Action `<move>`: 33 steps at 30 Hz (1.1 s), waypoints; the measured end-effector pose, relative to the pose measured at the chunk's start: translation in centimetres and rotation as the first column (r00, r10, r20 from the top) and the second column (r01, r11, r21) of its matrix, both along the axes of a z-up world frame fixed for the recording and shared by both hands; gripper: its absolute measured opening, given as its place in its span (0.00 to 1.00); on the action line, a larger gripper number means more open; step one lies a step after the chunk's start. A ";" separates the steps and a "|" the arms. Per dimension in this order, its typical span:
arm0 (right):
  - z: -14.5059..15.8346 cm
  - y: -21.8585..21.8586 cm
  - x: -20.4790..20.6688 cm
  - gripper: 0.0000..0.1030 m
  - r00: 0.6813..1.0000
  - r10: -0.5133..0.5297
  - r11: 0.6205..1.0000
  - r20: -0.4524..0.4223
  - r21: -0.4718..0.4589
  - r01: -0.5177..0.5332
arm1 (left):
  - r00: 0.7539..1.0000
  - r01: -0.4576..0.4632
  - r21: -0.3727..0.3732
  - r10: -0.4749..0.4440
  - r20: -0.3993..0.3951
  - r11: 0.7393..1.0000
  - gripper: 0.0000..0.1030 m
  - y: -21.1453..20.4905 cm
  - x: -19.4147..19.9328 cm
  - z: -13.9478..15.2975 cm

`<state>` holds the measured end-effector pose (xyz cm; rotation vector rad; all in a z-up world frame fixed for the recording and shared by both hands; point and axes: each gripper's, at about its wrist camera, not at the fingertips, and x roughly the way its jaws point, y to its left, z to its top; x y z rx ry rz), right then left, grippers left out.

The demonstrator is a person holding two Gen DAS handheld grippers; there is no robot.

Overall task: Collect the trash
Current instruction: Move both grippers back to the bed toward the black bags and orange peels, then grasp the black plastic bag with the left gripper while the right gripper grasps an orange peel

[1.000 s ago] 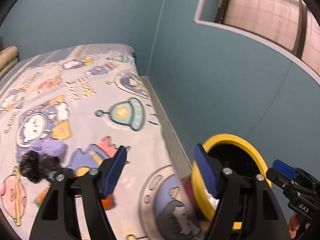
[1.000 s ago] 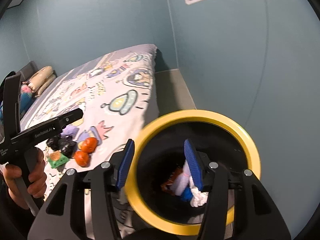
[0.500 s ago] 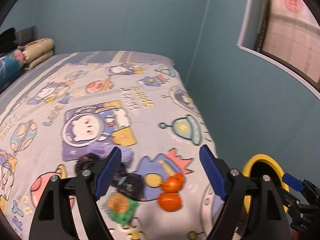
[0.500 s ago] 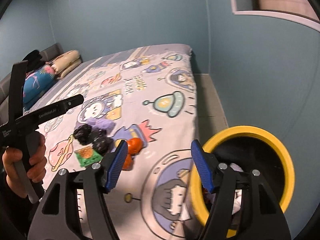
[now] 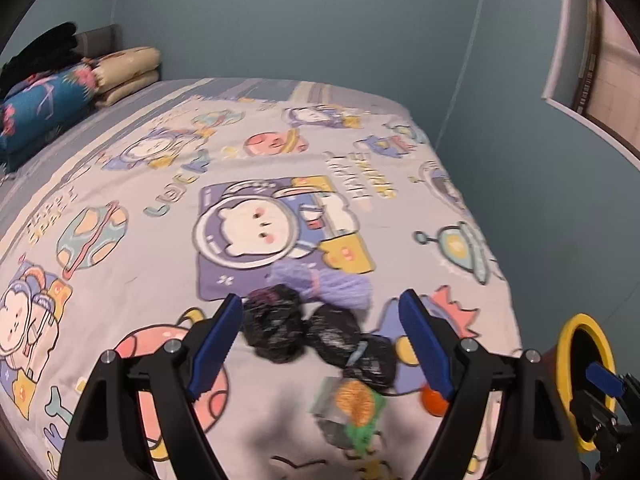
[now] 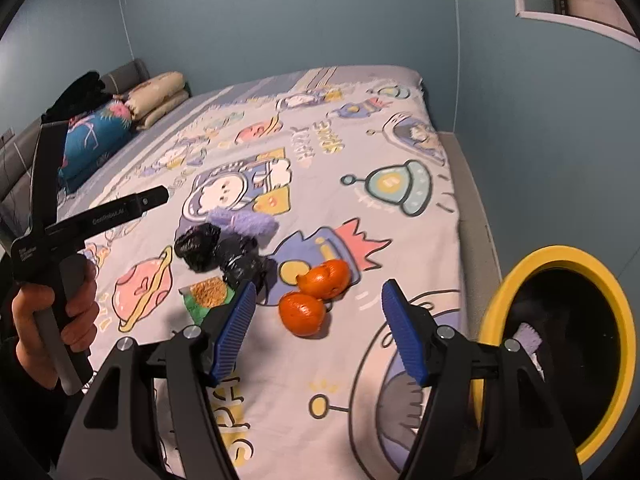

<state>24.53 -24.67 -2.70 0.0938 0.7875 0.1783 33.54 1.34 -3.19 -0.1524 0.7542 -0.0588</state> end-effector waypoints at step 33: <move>-12.1 4.4 7.4 0.60 0.963 0.038 0.995 -0.267 -0.083 -0.062 | 0.981 -0.048 0.006 0.049 -0.186 0.999 0.75 4.2 6.4 -11.5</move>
